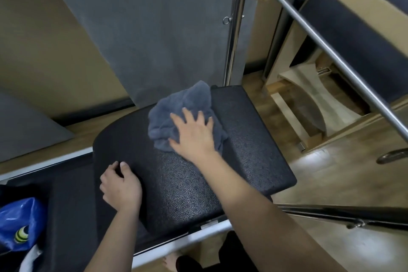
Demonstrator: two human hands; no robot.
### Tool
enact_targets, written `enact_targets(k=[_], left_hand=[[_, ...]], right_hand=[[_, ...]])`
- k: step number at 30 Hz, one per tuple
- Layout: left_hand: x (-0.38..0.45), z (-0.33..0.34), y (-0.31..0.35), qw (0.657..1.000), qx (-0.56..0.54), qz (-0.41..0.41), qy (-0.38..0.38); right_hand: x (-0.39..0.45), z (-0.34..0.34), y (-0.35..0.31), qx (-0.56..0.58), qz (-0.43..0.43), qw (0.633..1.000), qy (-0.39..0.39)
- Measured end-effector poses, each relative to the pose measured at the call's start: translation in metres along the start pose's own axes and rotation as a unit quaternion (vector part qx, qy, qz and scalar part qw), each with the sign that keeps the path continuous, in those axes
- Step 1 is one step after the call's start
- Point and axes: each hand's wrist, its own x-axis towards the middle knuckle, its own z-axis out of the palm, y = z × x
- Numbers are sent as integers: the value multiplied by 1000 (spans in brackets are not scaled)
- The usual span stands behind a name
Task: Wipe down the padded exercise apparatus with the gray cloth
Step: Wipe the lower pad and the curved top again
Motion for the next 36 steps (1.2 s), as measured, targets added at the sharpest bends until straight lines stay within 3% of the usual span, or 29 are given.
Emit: enact_targets(k=[5, 9, 13, 16, 18, 25, 29, 32, 36], left_hand=[[4, -3, -4, 998, -56, -26, -1], [7, -11, -7, 968, -230, -97, 16], [9, -18, -6, 941, -318, -112, 5], [8, -22, -8, 939, -327, -107, -14], [7, -22, -11, 940, -324, -102, -26], [12, -26, -21, 941, -323, -83, -56], [25, -37, -30, 905, -402, -124, -57], [38, -51, -43, 879, -448, -161, -35], [46, -67, -62, 889, -431, -151, -22]], right_hand=[[-74, 19, -23, -15, -120, 992, -22], [-141, 31, 11, -23, -166, 986, -13], [-126, 20, 67, 37, -49, 997, 49], [-72, 3, 78, 37, 44, 998, 27], [-33, -2, 64, 39, 58, 998, 5], [16, -2, -49, -40, -30, 998, -28], [-33, 20, -111, -78, -133, 988, -20], [-87, 38, -121, -78, -197, 977, -19], [-143, 48, -92, -73, -207, 975, 22]])
